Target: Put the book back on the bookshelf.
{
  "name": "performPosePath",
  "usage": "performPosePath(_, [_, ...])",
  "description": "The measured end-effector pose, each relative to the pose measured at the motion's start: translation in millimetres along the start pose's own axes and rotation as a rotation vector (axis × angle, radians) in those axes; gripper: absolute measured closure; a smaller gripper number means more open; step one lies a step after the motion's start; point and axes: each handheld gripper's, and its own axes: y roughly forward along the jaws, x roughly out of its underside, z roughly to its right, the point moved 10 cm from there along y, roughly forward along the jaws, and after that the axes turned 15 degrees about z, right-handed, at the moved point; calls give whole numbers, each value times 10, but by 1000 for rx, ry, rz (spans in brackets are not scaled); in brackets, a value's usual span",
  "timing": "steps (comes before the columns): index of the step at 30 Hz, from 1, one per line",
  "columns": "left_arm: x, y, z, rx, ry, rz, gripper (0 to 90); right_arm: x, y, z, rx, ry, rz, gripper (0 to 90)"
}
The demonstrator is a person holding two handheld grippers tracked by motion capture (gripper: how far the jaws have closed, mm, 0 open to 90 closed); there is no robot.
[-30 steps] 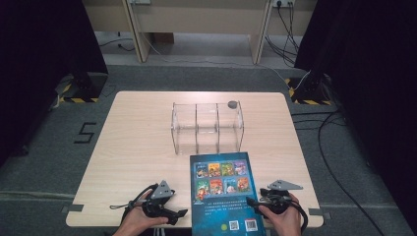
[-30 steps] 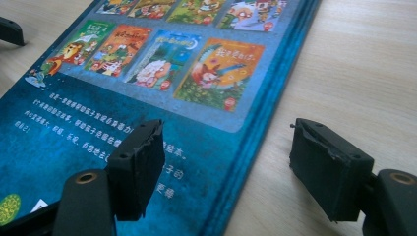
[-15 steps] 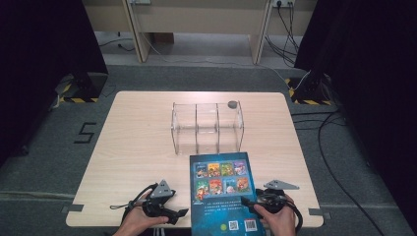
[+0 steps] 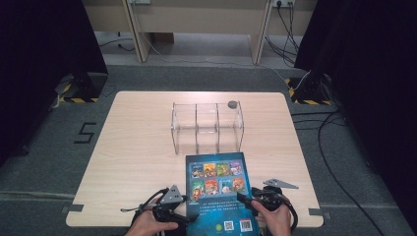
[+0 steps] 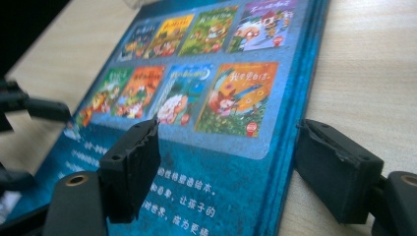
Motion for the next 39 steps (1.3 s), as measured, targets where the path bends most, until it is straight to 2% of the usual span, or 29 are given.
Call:
performPosePath(2, [-9,-6,-1,4,-30,6,222,-6,-3,6,-4,25,16,259])
performPosePath(3, [-9,-6,-1,4,-30,6,242,-9,-5,7,-6,45,26,259])
performPosePath(4, [-20,-14,-19,8,-64,19,257,-13,-7,10,-7,67,34,260])
performPosePath(6, [-22,-13,-20,9,-69,22,262,-20,-8,16,-10,85,42,261])
performPosePath(7, [-20,-11,-17,8,-58,19,262,-21,-12,12,-12,102,41,262])
performPosePath(9, [-16,-8,-11,1,-43,13,256,-14,-10,10,-3,78,30,282])
performPosePath(11, [-18,-16,-12,4,-57,11,257,-12,-16,19,3,71,27,314])
performPosePath(13, [-21,-21,-17,8,-76,19,260,-8,-42,42,11,96,22,368])
performPosePath(16, [-21,-18,-14,6,-73,22,253,-10,-52,51,10,144,43,379])
performPosePath(17, [-20,-19,-12,7,-72,20,253,-10,-52,51,10,144,43,379])
performPosePath(18, [-21,-19,-13,6,-75,23,252,-13,-56,54,11,171,51,381])
performPosePath(19, [-20,-21,-15,6,-76,23,253,-15,-68,65,3,224,64,395])
performPosePath(21, [-20,-22,-16,5,-77,25,251,-17,-79,72,0,272,75,398])
performPosePath(24, [-20,-24,-15,4,-79,23,250,-13,-85,72,-5,308,82,406])
performPosePath(26, [-18,-22,-14,5,-75,25,249,2,-79,36,-28,384,89,432])
performPosePath(27, [-16,-23,-15,8,-67,22,252,26,-60,-9,-58,430,85,438])
performPosePath(28, [-5,-29,-25,6,-22,12,278,50,-53,-36,-55,368,64,460])
performPosePath(29, [-5,-29,-25,6,-22,12,276,50,-53,-36,-55,368,64,460])
performPosePath(30, [-3,-28,-22,7,-21,11,276,54,-60,-45,-55,320,39,457])
performPosePath(31, [-3,-27,-20,7,-19,10,272,60,-66,-42,-59,302,28,471])
performPosePath(36, [6,-43,-33,-3,-22,7,239,112,-107,-38,-108,325,-1,583])
performPosePath(38, [11,-75,-62,-2,-40,12,243,125,-152,-78,-177,339,-13,624])
performPosePath(39, [11,-75,-62,-2,-40,12,245,125,-152,-78,-177,339,-13,624])
